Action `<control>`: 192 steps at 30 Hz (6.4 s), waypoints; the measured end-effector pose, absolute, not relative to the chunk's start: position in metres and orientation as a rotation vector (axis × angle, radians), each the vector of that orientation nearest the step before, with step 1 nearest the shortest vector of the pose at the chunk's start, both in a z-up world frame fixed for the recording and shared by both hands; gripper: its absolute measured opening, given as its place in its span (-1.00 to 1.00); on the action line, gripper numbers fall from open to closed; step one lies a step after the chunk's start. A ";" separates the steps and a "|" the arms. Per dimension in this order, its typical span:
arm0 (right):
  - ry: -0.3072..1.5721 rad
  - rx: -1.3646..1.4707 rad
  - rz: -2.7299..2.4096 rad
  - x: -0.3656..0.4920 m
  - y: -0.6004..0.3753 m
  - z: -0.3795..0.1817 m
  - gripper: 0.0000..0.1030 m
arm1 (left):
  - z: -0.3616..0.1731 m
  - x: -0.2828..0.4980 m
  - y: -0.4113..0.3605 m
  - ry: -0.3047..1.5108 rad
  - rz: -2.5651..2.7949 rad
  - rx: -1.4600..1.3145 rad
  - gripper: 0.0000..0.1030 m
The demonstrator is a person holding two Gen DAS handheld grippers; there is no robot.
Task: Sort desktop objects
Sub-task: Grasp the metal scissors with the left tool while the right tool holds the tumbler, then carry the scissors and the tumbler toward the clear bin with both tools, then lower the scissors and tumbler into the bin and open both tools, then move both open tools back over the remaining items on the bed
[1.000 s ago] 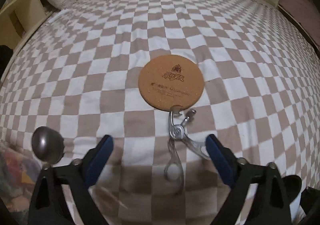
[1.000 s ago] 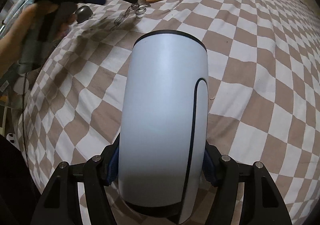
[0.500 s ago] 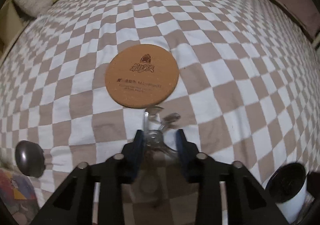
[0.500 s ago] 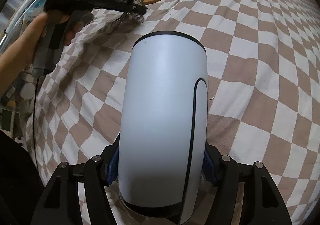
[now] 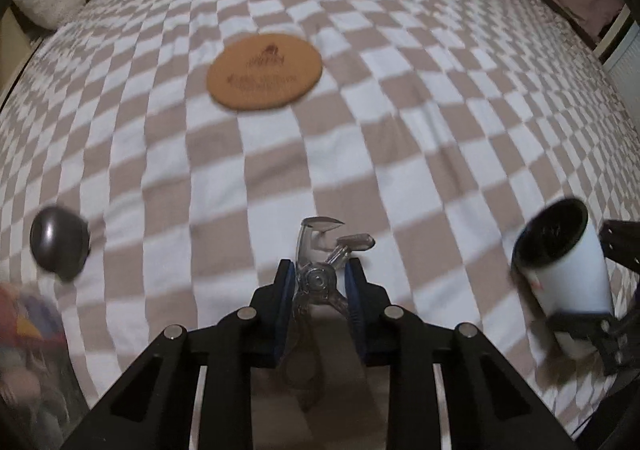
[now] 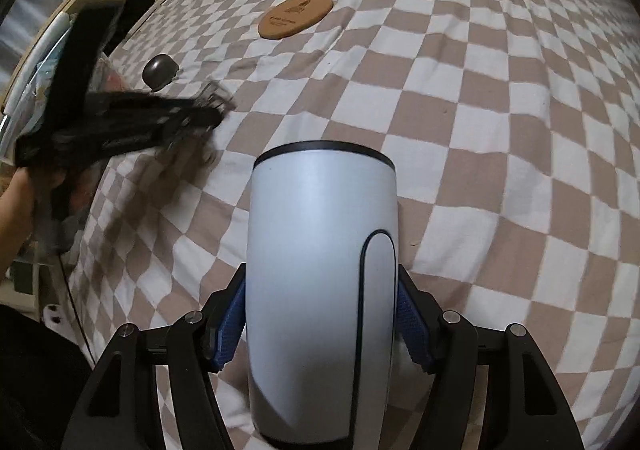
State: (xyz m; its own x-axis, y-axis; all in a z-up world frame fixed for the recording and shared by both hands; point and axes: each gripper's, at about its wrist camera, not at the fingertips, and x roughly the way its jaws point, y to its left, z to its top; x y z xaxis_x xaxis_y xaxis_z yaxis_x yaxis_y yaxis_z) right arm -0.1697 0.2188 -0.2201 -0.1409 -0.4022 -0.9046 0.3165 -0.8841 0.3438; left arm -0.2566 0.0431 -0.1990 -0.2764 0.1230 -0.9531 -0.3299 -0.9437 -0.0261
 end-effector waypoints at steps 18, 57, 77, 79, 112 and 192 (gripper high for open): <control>0.014 1.683 -2.137 -0.158 0.212 -0.223 0.30 | -0.201 -0.156 0.020 0.320 2.138 -1.726 -0.47; -0.155 1.413 -2.171 -0.123 0.170 -0.055 0.29 | -0.043 -0.068 -0.011 0.086 2.460 -1.321 -0.52; -0.206 1.213 -2.078 -0.151 0.014 0.017 0.29 | 0.028 -0.002 -0.163 -0.093 2.815 -1.181 -0.52; -0.207 1.199 -2.069 -0.156 -0.005 0.022 0.29 | 0.025 0.002 -0.169 -0.096 2.812 -1.194 -0.52; -0.254 1.409 -1.868 -0.219 -0.238 0.005 0.30 | -0.009 0.013 -0.217 -0.357 2.678 -1.241 -0.02; 0.065 1.026 -1.939 -0.140 -0.114 0.082 -0.25 | 0.019 0.019 -0.185 -0.257 2.751 -1.146 0.53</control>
